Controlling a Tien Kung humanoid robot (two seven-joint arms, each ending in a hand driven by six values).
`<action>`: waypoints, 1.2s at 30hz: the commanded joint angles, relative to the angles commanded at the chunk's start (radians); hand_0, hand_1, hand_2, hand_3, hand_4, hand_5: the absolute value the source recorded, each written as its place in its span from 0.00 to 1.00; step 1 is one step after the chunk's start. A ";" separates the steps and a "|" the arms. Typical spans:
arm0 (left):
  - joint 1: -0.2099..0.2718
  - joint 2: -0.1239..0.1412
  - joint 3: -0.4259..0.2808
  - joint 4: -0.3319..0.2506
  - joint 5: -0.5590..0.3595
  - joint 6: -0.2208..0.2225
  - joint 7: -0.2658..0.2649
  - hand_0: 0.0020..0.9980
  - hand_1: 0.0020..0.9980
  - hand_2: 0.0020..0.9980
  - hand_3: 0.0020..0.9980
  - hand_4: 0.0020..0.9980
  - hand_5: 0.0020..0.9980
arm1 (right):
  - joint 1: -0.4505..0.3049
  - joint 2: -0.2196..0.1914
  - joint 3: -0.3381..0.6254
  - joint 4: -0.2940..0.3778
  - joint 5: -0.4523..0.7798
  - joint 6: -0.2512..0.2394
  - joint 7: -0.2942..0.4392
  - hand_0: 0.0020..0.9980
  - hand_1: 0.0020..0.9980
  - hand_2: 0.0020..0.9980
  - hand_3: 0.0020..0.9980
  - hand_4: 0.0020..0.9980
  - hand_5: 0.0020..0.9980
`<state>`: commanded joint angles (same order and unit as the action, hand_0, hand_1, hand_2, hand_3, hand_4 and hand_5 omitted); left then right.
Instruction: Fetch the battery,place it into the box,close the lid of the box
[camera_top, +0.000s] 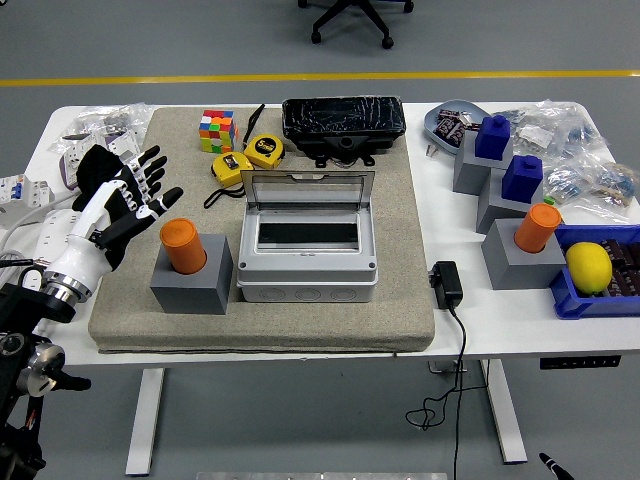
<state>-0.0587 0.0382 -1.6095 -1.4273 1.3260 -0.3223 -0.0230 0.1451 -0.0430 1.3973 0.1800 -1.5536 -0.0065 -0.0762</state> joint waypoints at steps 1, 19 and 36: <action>0.000 0.000 0.001 -0.001 0.001 -0.001 0.001 1.00 1.00 1.00 1.00 1.00 0.00 | 0.000 0.000 0.000 0.000 0.000 0.000 0.000 0.79 0.72 0.72 0.77 1.00 1.00; 0.006 0.010 0.072 -0.007 0.093 0.028 0.016 1.00 1.00 1.00 1.00 1.00 0.03 | 0.000 -0.002 0.001 0.000 -0.007 0.002 -0.001 0.79 0.71 0.72 0.77 1.00 0.99; 0.008 0.003 0.160 0.019 0.080 0.157 -0.043 1.00 1.00 1.00 1.00 1.00 0.04 | -0.002 -0.001 0.002 0.000 -0.008 0.002 -0.002 0.79 0.71 0.72 0.77 1.00 0.97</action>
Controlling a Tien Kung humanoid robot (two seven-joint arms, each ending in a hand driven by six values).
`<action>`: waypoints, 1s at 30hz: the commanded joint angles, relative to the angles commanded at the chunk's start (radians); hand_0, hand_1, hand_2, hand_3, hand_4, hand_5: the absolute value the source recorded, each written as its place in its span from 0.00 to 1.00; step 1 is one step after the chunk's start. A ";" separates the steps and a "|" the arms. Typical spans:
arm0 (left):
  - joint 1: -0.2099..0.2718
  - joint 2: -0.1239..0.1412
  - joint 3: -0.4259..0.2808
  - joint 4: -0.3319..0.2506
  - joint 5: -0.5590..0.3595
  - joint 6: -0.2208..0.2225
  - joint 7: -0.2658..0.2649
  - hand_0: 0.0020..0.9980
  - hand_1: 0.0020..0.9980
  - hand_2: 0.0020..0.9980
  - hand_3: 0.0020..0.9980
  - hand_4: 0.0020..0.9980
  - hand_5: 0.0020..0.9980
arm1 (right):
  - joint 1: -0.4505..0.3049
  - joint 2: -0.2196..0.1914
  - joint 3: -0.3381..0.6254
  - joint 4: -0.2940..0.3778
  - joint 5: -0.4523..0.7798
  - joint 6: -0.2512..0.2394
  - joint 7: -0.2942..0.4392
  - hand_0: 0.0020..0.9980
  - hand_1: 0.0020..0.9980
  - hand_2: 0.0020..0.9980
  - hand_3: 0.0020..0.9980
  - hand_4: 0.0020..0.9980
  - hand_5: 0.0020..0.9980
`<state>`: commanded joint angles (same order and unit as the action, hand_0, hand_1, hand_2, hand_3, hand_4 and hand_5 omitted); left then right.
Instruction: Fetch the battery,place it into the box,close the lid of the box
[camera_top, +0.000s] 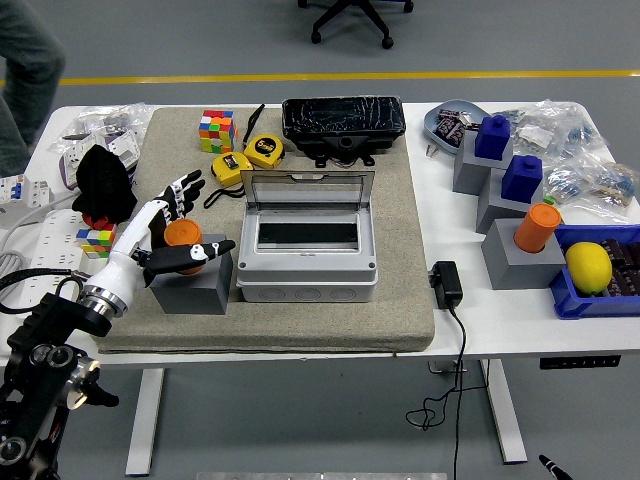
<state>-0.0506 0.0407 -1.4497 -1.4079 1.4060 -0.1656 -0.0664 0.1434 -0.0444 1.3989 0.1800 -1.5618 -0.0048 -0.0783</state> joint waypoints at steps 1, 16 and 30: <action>0.001 -0.002 0.004 0.003 -0.007 0.018 -0.009 1.00 1.00 1.00 0.99 1.00 0.02 | 0.001 0.000 -0.003 0.000 0.003 0.000 0.001 0.79 0.71 0.72 0.77 1.00 0.97; 0.024 0.001 0.053 -0.008 0.025 0.206 -0.075 1.00 1.00 0.99 0.93 1.00 0.02 | 0.003 -0.002 -0.001 0.000 0.006 -0.001 0.003 0.79 0.71 0.72 0.77 1.00 0.97; 0.052 0.004 0.083 -0.023 -0.018 0.240 -0.093 0.96 1.00 0.96 0.90 1.00 0.00 | 0.003 -0.001 -0.002 0.000 0.005 -0.001 0.003 0.79 0.71 0.72 0.77 1.00 0.97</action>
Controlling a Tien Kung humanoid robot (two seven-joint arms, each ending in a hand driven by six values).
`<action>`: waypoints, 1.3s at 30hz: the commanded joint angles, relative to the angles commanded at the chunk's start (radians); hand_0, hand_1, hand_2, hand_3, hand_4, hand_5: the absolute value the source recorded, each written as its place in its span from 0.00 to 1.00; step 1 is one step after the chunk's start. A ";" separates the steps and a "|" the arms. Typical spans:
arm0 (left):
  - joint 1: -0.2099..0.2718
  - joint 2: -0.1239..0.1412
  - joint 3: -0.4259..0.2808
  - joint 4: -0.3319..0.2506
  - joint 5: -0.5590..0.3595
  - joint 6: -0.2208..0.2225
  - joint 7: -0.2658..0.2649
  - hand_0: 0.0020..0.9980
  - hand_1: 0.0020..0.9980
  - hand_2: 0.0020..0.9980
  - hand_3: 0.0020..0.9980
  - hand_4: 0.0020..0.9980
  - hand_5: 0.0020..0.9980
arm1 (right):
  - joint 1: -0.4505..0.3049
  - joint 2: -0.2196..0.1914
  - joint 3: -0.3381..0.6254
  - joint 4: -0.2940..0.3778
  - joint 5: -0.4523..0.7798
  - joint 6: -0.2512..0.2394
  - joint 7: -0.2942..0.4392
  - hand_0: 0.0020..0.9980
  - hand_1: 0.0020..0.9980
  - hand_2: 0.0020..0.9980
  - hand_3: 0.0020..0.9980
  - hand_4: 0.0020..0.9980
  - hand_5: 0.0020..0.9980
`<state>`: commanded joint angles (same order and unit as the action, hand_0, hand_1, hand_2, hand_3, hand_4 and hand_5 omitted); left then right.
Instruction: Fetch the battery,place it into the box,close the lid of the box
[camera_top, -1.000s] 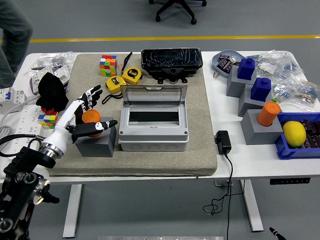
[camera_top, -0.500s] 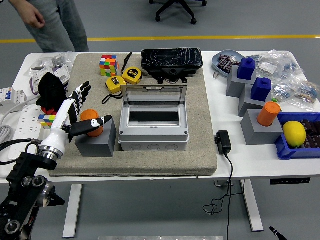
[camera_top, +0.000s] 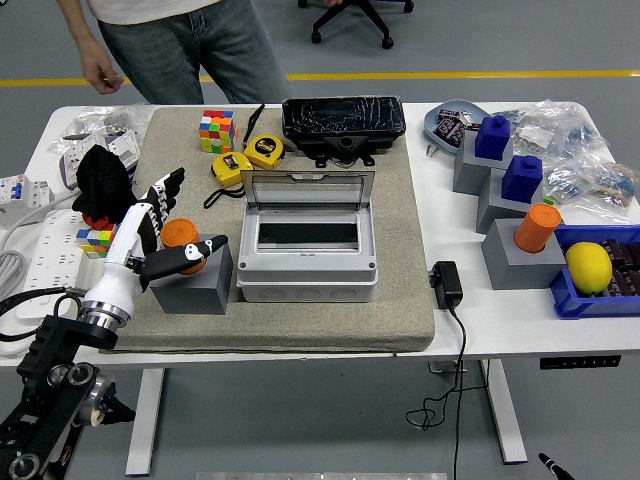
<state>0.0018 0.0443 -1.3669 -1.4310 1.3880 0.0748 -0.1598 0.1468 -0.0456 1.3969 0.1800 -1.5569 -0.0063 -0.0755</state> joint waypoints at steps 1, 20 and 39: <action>0.000 0.000 0.003 0.007 -0.011 0.006 -0.005 0.94 0.98 0.94 0.88 1.00 0.00 | 0.001 0.000 -0.002 0.000 0.002 0.000 0.001 0.79 0.71 0.72 0.77 1.00 0.97; 0.000 -0.002 0.061 0.055 -0.087 0.080 -0.052 0.88 0.90 0.83 0.77 1.00 0.00 | 0.000 0.000 -0.003 0.000 0.000 0.001 0.000 0.79 0.71 0.72 0.77 1.00 0.98; -0.012 -0.004 0.107 0.062 -0.079 0.126 -0.057 0.74 0.78 0.69 0.69 1.00 0.00 | 0.000 -0.001 -0.002 0.000 -0.001 0.001 0.000 0.79 0.71 0.72 0.77 1.00 0.98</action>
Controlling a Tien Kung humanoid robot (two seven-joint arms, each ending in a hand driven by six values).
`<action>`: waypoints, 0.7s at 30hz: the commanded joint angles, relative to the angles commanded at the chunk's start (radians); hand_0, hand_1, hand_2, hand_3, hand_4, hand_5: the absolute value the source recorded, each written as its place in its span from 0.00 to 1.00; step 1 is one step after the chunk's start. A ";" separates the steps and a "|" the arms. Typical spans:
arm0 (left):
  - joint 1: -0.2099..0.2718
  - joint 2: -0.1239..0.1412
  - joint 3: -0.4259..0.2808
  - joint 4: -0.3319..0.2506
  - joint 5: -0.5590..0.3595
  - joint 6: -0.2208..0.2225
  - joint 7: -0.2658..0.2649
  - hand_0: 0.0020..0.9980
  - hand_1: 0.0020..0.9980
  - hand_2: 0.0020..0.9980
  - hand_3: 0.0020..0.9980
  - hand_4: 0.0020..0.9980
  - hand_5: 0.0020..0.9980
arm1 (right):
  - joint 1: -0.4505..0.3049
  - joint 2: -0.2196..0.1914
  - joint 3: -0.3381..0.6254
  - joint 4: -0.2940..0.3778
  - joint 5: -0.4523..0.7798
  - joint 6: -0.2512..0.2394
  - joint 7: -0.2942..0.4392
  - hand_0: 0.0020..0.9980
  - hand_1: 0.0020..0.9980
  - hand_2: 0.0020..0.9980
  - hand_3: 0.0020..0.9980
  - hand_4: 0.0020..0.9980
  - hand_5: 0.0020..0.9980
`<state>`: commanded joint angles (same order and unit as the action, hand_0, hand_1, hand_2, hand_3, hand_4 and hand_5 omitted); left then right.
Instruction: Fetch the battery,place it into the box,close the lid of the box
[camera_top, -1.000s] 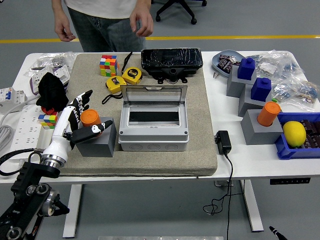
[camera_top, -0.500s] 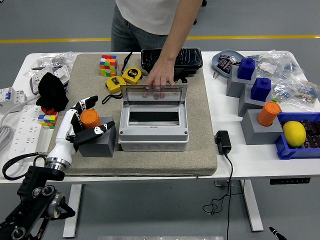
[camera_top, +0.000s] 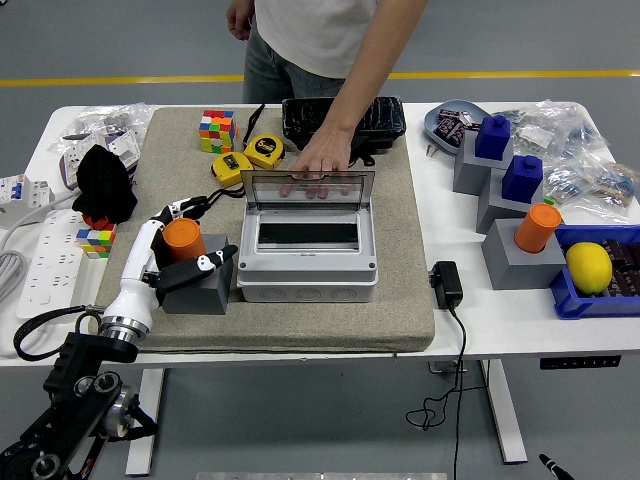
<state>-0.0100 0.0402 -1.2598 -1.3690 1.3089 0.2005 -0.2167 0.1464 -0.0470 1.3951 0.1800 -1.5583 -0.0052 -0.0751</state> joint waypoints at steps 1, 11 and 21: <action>-0.001 0.000 0.000 0.000 0.002 0.004 0.000 0.74 0.78 0.69 0.69 1.00 0.00 | 0.000 0.000 0.000 0.000 0.000 0.000 0.000 0.79 0.71 0.72 0.77 1.00 0.98; -0.003 -0.001 0.004 -0.002 0.021 0.036 0.005 0.44 0.50 0.41 0.46 0.94 0.00 | 0.001 0.000 0.003 0.000 0.003 -0.001 0.002 0.79 0.71 0.72 0.77 1.00 0.98; -0.006 -0.001 0.024 -0.003 0.056 0.058 0.017 0.44 0.48 0.40 0.46 0.92 0.00 | 0.002 -0.001 0.011 0.000 0.001 -0.002 0.003 0.79 0.71 0.72 0.77 1.00 0.98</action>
<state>-0.0157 0.0395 -1.2362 -1.3715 1.3654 0.2588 -0.1996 0.1488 -0.0482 1.4058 0.1800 -1.5576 -0.0067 -0.0720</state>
